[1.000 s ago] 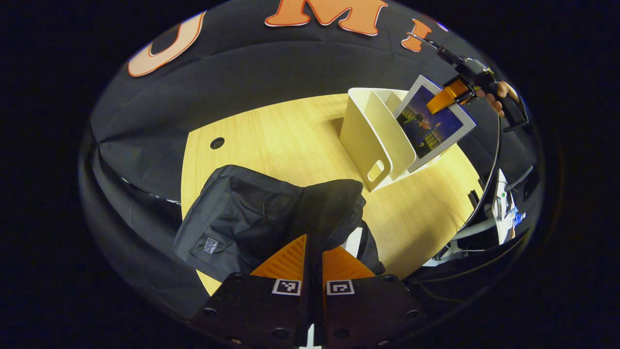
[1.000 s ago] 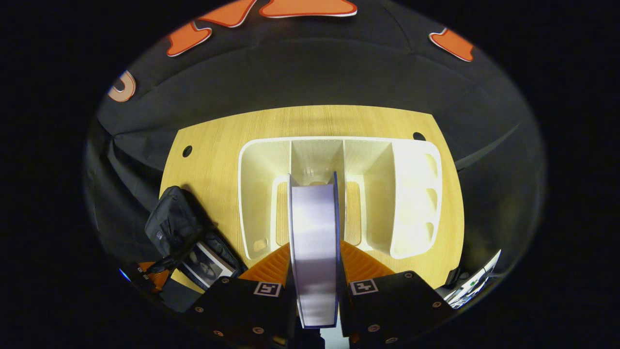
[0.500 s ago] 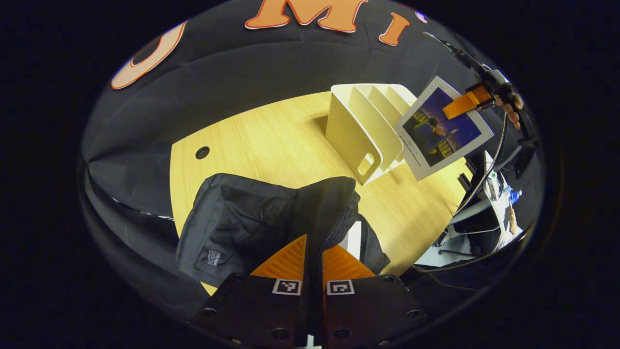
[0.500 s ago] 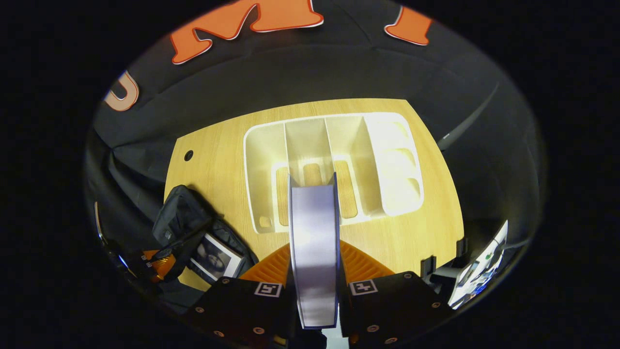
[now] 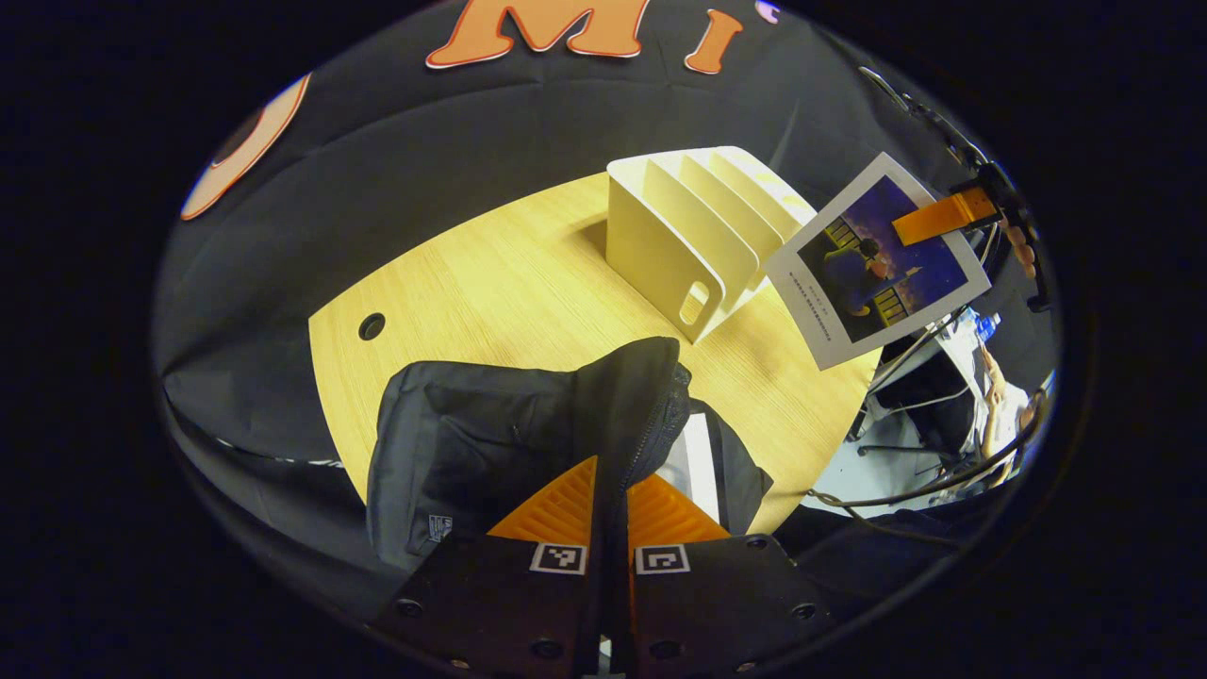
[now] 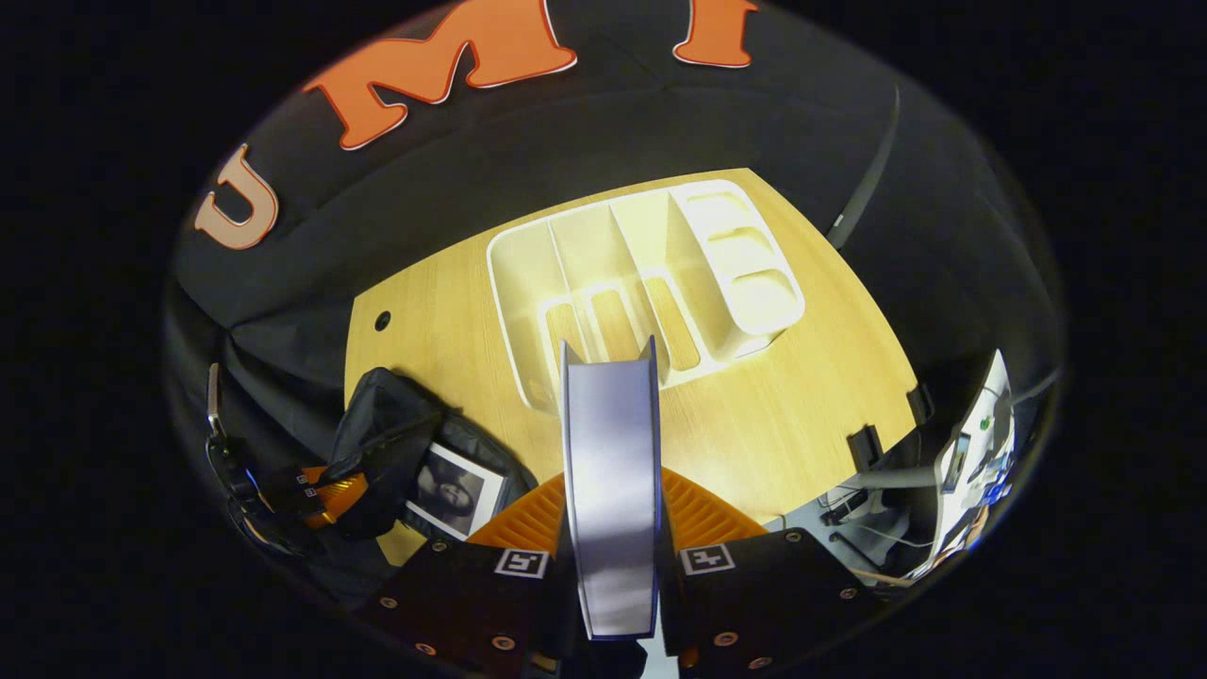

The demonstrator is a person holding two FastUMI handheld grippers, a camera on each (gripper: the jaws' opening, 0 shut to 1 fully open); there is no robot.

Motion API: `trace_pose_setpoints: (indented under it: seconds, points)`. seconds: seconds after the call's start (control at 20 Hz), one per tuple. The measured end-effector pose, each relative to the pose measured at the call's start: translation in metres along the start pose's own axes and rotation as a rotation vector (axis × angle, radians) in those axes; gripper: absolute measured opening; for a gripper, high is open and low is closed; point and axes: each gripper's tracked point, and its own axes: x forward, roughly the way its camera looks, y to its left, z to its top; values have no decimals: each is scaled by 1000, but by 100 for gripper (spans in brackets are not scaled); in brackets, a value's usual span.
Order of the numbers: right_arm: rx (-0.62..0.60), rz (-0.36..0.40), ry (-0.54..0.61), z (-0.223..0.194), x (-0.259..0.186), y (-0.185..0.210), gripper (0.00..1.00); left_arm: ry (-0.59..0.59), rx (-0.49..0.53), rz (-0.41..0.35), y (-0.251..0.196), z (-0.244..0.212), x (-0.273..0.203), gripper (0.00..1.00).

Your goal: Open the schoolbag, grab two books from the bookshelf and put them into the schoolbag.

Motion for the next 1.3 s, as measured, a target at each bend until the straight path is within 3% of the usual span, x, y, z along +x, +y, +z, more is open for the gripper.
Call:
trace_pose_setpoints:
  seconds: [0.15, 0.35, 0.8, 1.3]
  points:
    - [56, 61, -23, -27, -12, 14, 36, 9, 37, -24, 2, 2, 1, 5]
    - [131, 210, -16, -63, -18, 48, 36, 2, 61, -30, 6, 9, 0, 5]
    - [306, 509, 13, -92, 21, 110, 35, -36, 37, -36, -3, 23, -7, 5]
    - [402, 668, 82, -113, 85, 153, 34, -91, 6, -24, -11, 43, -12, 5]
